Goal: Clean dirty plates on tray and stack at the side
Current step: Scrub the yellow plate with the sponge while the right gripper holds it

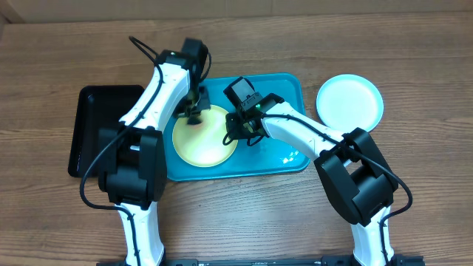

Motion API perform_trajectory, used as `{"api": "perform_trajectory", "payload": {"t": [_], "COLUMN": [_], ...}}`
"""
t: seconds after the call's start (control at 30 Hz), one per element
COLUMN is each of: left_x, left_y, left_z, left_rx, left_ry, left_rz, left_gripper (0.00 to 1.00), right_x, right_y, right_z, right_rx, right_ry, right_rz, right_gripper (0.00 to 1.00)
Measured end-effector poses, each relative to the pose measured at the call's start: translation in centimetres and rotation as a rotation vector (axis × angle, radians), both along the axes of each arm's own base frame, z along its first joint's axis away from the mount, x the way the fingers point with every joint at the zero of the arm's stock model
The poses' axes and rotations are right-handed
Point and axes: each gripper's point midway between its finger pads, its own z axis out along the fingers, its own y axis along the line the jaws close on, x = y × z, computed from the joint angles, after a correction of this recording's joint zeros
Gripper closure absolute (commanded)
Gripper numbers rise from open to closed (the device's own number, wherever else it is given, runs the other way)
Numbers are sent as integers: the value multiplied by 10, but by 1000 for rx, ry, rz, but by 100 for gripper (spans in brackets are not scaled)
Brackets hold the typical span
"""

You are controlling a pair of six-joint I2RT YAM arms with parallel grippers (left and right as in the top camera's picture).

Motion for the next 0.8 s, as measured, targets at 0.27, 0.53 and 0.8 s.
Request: {"api": "perform_trajectory", "payload": {"t": [0.27,0.53,0.8], "left_x": [-8,-40,-52], "left_y": [-50,-38,9], "left_z": [-12,-38,-36], "left_rx": [-248,-162,66], "left_ry": [31,119,159], "left_rz": [-36,-33,-15], "left_gripper": [96,96,96], "right_x": [0,-3,-4], "right_y": [0,1,3], "right_z": [0,-1,0], "right_rx": [0,-1,9], "right_ry": [-1,8,11], "right_rz": [0,5,11], "right_gripper": [96,96,96]}}
